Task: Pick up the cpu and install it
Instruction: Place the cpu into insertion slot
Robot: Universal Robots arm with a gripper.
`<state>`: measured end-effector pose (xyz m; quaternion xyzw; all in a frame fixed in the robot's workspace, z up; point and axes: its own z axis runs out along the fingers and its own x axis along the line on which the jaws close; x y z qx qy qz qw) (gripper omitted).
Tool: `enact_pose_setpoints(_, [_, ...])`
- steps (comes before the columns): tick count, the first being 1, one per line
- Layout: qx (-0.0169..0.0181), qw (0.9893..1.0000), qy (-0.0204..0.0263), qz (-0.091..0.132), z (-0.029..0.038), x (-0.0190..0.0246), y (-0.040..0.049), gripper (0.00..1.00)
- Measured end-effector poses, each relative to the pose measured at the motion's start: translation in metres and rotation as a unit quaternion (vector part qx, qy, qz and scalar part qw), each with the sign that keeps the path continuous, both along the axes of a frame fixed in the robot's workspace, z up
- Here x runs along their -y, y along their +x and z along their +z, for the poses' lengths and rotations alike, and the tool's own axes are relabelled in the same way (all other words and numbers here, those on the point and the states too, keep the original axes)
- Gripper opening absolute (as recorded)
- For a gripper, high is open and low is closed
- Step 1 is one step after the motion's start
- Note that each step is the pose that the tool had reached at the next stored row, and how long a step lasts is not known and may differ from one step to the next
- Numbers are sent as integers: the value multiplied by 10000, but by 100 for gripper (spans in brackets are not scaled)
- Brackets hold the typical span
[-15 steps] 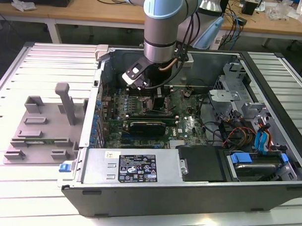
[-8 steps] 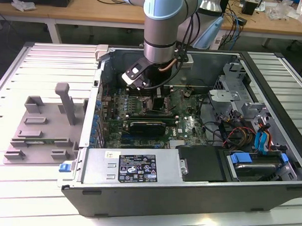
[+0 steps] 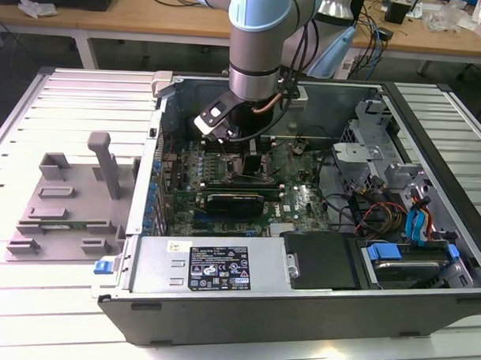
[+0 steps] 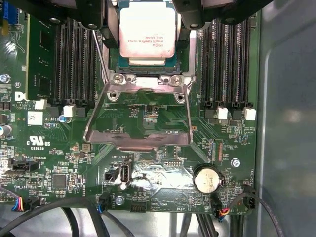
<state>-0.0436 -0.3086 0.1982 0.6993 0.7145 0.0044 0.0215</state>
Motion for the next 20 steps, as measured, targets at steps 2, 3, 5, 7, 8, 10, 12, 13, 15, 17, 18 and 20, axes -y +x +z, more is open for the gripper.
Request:
enact_pose_setpoints(2, [-1, 10000, -1, 0, -1, 1, 0, 54])
enact_pose_setpoints(3, [-1, 10000, 0, -1, -1, 0, 2, 54])
enact_pose_setpoints(5, [-1, 10000, -1, 0, -1, 1, 3, 54])
enact_pose_setpoints(7, [-1, 10000, -1, -4, -2, 0, 7, 54])
enact_pose_setpoints(8, [-1, 10000, -1, -5, -2, 0, 8, 54])
enact_pose_setpoints(10, [-1, 10000, -1, -8, -3, 1, 9, 54])
enact_pose_setpoints(12, [0, 10000, -1, -8, -3, 1, 10, 54])
enact_pose_setpoints(13, [-1, 10000, -1, -8, -3, 1, 10, 54])
enact_pose_setpoints(15, [0, 10000, 0, -8, -3, 0, 10, 55])
enact_pose_setpoints(17, [0, 10000, 0, -8, -3, 0, 10, 61])
enact_pose_setpoints(18, [-1, 10000, -1, -8, 5, 0, 11, 61])
enact_pose_setpoints(20, [0, 10000, 7, -8, 13, 0, 11, 61])
